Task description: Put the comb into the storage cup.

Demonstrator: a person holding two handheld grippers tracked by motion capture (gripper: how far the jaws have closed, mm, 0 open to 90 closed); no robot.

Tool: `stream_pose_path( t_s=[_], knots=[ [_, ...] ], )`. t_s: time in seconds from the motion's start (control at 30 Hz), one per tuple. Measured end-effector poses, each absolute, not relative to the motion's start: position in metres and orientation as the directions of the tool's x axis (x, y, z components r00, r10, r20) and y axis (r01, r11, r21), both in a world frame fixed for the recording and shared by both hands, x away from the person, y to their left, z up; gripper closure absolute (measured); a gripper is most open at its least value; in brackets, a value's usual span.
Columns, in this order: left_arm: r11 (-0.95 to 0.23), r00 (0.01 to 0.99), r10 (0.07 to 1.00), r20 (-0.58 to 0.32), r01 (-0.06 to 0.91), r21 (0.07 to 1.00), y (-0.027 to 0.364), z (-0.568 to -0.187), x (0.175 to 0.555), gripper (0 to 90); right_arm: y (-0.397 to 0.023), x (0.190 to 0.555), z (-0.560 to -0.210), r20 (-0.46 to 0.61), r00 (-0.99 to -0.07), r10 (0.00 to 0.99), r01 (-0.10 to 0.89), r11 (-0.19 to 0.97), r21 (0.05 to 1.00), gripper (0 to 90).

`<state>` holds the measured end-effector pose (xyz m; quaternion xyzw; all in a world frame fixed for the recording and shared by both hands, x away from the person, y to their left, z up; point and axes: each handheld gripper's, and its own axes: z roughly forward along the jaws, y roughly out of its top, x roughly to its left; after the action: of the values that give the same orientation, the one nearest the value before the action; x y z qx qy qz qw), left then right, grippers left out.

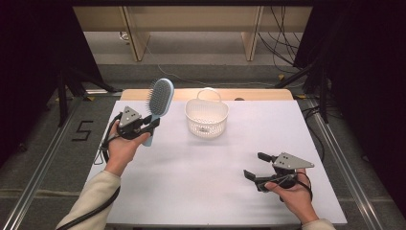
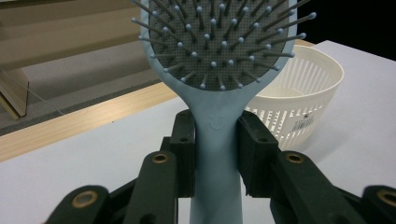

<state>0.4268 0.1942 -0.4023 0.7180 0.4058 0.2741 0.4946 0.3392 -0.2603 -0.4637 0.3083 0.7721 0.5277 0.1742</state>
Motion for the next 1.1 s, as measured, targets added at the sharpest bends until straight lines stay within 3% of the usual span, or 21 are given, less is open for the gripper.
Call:
stream_pose_path(
  t_s=[1.1],
  knots=[
    [-0.175,0.531,0.847,-0.021,0.315,0.933,0.1896,-0.4022,0.4289,69.6,-0.2604,0.3394,-0.4638,0.057,-0.749,0.66,0.291,0.251,0.923,14.8]
  ],
)
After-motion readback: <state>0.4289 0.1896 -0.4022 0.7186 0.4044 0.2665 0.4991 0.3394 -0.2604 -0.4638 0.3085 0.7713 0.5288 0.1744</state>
